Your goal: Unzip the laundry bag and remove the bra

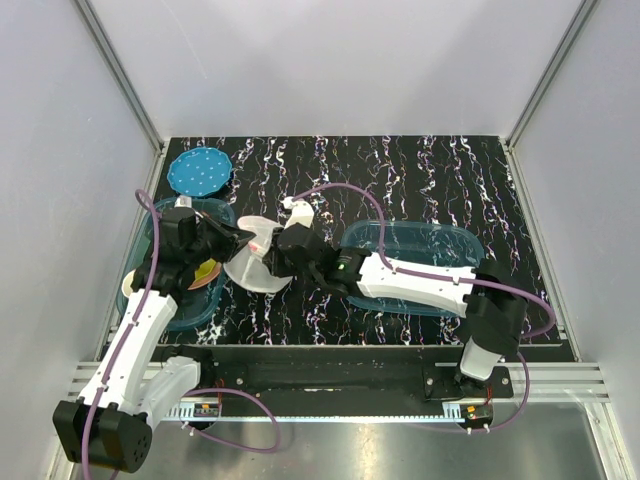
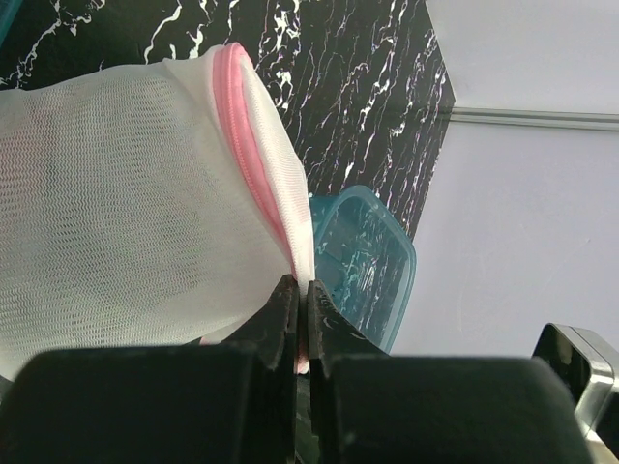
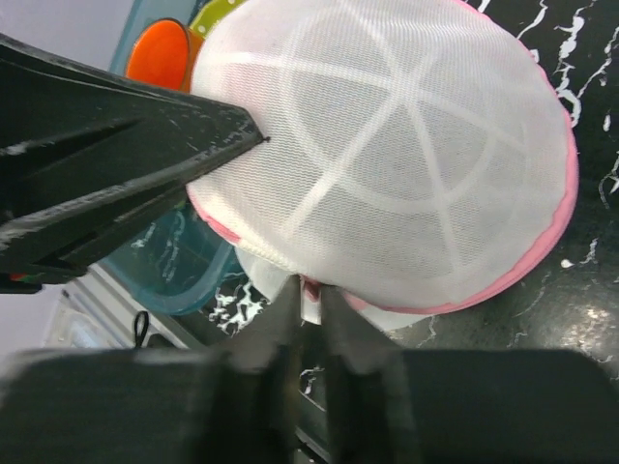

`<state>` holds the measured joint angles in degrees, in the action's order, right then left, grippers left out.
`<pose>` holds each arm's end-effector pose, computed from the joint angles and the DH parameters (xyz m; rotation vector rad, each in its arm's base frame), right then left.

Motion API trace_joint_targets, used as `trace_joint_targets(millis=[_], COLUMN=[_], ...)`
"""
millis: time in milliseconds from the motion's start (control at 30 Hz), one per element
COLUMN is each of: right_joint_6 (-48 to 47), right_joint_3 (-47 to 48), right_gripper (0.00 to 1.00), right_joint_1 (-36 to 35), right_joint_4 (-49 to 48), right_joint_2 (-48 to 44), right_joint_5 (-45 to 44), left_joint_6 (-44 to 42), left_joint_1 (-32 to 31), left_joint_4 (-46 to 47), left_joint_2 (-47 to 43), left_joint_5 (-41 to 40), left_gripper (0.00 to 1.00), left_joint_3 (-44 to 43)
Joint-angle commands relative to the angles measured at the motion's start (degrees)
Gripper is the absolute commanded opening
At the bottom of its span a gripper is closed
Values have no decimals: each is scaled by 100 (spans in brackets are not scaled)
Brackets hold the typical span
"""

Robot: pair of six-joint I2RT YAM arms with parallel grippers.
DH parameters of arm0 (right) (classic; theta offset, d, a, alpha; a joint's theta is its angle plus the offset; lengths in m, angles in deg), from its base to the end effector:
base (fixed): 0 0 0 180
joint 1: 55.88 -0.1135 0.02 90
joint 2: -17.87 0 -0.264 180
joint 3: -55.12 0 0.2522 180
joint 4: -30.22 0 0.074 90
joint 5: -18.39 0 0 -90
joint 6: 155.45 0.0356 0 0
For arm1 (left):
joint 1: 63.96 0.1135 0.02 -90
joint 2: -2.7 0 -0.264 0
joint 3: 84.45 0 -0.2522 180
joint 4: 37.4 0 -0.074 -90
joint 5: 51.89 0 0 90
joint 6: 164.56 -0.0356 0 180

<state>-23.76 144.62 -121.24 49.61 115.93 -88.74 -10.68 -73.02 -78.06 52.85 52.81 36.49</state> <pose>0.1771 0.3609 0.2867 -0.2489 2.1324 0.8426 0.1884 -0.0392 0.2982 -0.9022 2.0950 -0.9895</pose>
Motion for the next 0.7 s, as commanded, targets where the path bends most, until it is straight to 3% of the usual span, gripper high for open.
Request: trace_joint_targets(millis=[0,67,433,667], right_joint_6=[-56,-38,94,252], right_joint_3=[265,204,-1533,-2556], right_gripper=[9,0,0,0], right_joint_1=[103,120,445,612], right_joint_4=[-106,-62,-71,9], right_joint_2=[55,-32,-1436,-2414], right_joint_5=[-397,-528,-573,-240], left_joint_6=[-16,-16,-314,-736], left_joint_1=[-8,-8,9,1], left_joint_4=[281,281,211,615], left_joint_2=[-164,-164,-6,811], left_joint_5=[86,86,15,515], left_gripper=[0,0,0,0], left_joint_3=[-128,-120,-391,-830])
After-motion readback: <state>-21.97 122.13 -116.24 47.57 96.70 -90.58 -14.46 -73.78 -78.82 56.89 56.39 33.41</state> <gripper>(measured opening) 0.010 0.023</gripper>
